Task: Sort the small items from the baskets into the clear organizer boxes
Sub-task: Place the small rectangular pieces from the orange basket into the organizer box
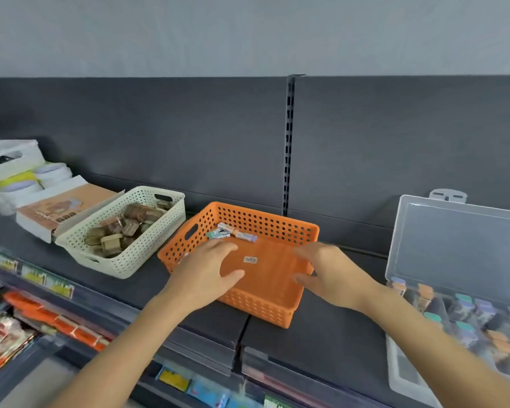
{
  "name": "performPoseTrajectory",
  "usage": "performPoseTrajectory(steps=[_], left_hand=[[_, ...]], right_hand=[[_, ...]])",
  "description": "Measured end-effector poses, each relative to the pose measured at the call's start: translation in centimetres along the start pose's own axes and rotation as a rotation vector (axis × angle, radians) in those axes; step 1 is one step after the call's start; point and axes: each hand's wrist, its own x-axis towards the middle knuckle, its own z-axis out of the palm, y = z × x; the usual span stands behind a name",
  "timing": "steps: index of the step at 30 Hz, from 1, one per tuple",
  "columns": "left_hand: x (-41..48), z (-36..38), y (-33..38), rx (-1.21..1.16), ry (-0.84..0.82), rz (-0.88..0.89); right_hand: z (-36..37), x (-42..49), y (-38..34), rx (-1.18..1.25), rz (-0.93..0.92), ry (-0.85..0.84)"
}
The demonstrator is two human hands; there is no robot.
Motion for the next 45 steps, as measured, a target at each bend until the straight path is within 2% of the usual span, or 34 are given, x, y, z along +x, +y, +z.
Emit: performPoseTrajectory(steps=[9, 15, 23, 35, 40, 45], left_hand=[[2.1, 0.3, -5.2, -0.051, -0.048, -0.042], [5.6, 1.7, -6.4, -0.096, -0.074, -0.091], [11.4, 4.1, -8.1, 0.004, -0.198, -0.108], [16.5, 5.7, -9.7, 0.248, -0.228, 0.022], [16.6, 6.6, -9.9, 0.217, -0.245, 0.049], [16.9, 6.5, -10.3, 0.250, -0.265, 0.166]], right_hand=[[2.7, 3.9, -1.2, 0.041, 0.074, -0.088], [3.0, 6.8, 0.2, 0.034, 0.040, -0.089], [4.0, 10.0, 1.4, 0.057, 0.054, -0.119], [5.1, 11.8, 0.4, 0.077, 0.151, -0.059], [5.4, 12.1, 0.0, 0.073, 0.201, -0.065], [5.2, 12.2, -0.2, 0.082, 0.203, -0.037]])
